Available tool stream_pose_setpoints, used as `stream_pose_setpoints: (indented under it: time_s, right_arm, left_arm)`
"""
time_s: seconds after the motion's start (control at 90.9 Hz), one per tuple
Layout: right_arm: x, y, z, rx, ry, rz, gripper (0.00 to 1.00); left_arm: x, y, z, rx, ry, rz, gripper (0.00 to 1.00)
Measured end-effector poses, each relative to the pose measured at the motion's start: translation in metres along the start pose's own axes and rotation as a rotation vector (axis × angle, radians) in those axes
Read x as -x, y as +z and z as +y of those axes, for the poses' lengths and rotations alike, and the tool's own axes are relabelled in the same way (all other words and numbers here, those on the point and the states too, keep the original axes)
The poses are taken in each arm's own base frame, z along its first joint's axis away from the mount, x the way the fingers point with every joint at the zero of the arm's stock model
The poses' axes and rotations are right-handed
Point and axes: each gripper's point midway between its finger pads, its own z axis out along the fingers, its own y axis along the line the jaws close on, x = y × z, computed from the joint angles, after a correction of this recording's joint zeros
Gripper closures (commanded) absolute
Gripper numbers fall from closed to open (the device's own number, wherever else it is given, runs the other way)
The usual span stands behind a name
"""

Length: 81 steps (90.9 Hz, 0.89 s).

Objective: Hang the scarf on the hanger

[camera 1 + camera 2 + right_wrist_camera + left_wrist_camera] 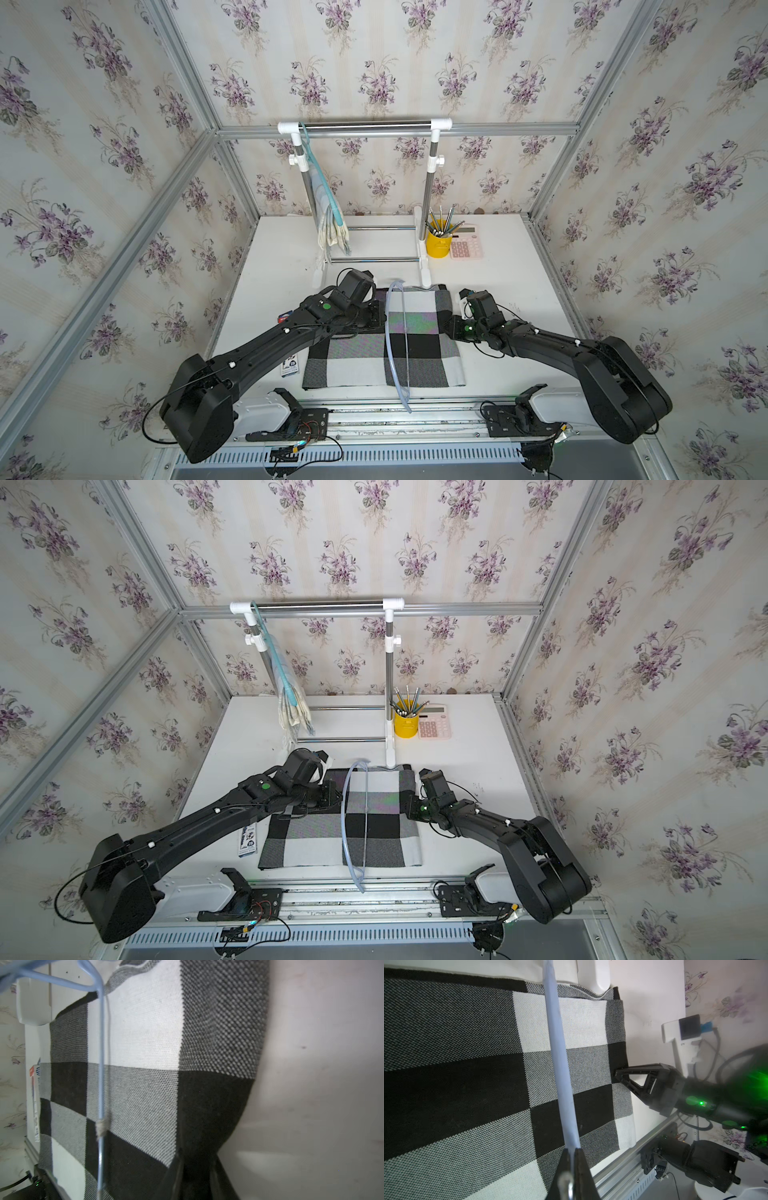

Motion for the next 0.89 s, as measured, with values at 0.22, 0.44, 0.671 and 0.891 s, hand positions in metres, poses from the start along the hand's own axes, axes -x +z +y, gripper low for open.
stream_pose_setpoints:
  time_s: [0.22, 0.44, 0.671, 0.891]
  right_arm:
    - [0.006, -0.011, 0.083, 0.310, -0.026, 0.000, 1.00]
    - [-0.040, 0.021, 0.151, 0.524, -0.045, 0.196, 1.00]
    - [-0.042, 0.048, 0.158, 0.527, -0.051, 0.237, 1.00]
    - [-0.036, 0.056, 0.166, 0.535, -0.052, 0.219, 1.00]
  left_arm:
    - [0.002, 0.008, 0.002, 0.003, 0.011, -0.002, 1.00]
    - [0.001, 0.007, 0.002, -0.003, 0.016, -0.004, 1.00]
    - [-0.001, 0.008, 0.005, 0.000, 0.011, -0.006, 1.00]
    - [0.000, 0.015, 0.003, -0.024, -0.019, -0.009, 1.00]
